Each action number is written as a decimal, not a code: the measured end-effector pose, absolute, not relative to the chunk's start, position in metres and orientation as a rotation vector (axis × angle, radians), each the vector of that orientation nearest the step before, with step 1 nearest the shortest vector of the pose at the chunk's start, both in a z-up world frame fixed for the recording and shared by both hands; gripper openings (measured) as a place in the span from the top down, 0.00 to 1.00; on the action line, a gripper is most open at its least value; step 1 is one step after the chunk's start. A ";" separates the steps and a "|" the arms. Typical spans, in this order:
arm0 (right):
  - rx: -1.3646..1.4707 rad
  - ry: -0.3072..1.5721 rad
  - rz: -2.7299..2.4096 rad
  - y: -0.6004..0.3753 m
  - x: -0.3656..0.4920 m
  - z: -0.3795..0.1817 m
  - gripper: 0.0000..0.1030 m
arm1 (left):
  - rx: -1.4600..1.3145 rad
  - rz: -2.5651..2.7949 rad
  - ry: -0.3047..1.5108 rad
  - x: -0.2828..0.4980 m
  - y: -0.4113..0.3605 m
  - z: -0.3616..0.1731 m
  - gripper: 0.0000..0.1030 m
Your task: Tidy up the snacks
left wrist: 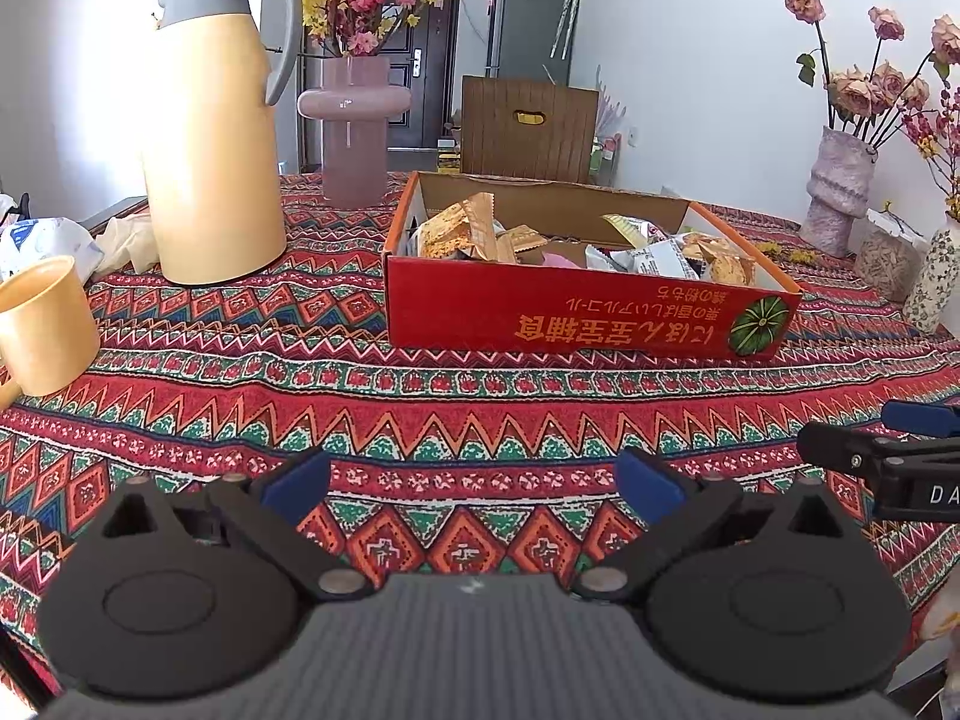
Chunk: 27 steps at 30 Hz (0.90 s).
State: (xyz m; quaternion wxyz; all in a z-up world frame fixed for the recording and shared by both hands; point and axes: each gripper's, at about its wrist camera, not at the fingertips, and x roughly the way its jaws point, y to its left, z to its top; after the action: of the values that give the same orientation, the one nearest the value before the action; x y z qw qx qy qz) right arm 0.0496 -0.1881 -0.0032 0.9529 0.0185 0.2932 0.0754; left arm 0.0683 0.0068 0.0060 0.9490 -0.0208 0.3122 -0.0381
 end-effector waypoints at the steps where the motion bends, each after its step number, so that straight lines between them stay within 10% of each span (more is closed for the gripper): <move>1: 0.038 0.596 0.153 -0.188 0.049 -0.003 0.00 | -0.043 -0.078 0.634 0.068 0.007 0.006 0.00; 27: 0.038 0.593 0.153 -0.188 0.047 -0.001 0.00 | -0.043 -0.080 0.627 0.062 0.005 0.009 0.00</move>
State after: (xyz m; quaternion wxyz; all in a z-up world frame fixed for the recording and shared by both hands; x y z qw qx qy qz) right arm 0.0470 -0.1880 -0.0012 0.9533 0.0188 0.2918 0.0753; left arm 0.0622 0.0050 0.0094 0.9503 -0.0213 0.3082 -0.0395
